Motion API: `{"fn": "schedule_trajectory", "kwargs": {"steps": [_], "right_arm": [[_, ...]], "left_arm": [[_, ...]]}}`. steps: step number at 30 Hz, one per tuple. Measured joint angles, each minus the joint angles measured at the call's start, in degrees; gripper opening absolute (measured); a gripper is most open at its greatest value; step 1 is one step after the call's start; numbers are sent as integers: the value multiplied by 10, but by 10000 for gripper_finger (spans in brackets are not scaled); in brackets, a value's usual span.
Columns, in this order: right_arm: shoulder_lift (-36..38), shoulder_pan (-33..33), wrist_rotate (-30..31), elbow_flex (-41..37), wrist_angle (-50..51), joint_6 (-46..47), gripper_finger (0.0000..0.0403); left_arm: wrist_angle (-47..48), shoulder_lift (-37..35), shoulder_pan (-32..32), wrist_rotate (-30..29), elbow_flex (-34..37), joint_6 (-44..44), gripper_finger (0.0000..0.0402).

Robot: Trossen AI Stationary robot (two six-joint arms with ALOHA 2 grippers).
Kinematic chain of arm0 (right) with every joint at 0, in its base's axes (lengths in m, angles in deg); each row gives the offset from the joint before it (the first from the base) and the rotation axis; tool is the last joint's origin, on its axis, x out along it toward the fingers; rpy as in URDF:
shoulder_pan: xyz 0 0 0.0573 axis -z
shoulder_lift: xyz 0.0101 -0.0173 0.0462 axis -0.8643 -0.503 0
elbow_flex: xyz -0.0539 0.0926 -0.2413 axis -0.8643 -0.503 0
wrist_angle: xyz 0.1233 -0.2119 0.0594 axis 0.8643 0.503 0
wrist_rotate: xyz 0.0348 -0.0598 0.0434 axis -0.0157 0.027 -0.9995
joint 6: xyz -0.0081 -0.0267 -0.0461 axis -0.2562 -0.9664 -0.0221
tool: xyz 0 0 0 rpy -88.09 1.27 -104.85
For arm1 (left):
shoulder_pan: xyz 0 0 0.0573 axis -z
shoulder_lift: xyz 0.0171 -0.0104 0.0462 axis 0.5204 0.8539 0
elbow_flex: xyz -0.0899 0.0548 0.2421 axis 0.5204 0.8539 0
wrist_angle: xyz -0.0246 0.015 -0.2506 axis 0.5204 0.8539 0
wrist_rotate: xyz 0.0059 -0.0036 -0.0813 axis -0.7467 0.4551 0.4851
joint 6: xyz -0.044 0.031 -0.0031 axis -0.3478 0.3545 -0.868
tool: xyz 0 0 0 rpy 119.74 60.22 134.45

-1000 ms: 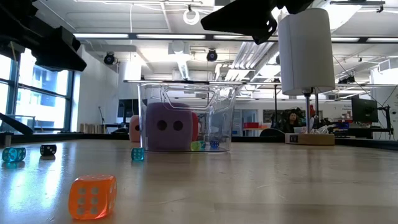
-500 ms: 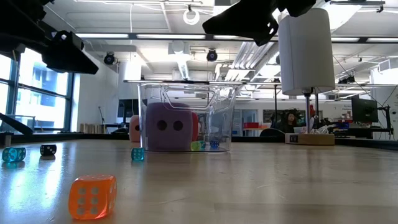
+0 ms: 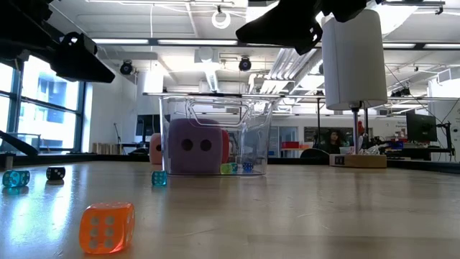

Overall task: Pick & Place Dice
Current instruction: Put the large light blue die into the transparent bin

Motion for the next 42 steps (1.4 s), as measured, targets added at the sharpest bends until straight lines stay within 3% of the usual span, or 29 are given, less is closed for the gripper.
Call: {"fn": "schedule_trajectory", "kwargs": {"steps": [9,23,28,31,36,42], "right_arm": [[0,0,0,0,0,0,270],[0,0,0,0,0,0,270],[0,0,0,0,2,0,270],[0,0,0,0,7,10,270],[0,0,0,0,11,14,270],[0,0,0,0,12,14,270]], "left_arm": [[0,0,0,-39,0,-1,397],[0,0,0,36,-4,-34,397],[5,0,9,41,-43,54,397],[73,0,28,19,-96,89,397],[250,2,56,0,-195,44,397],[336,36,94,1,-267,27,397]]}}
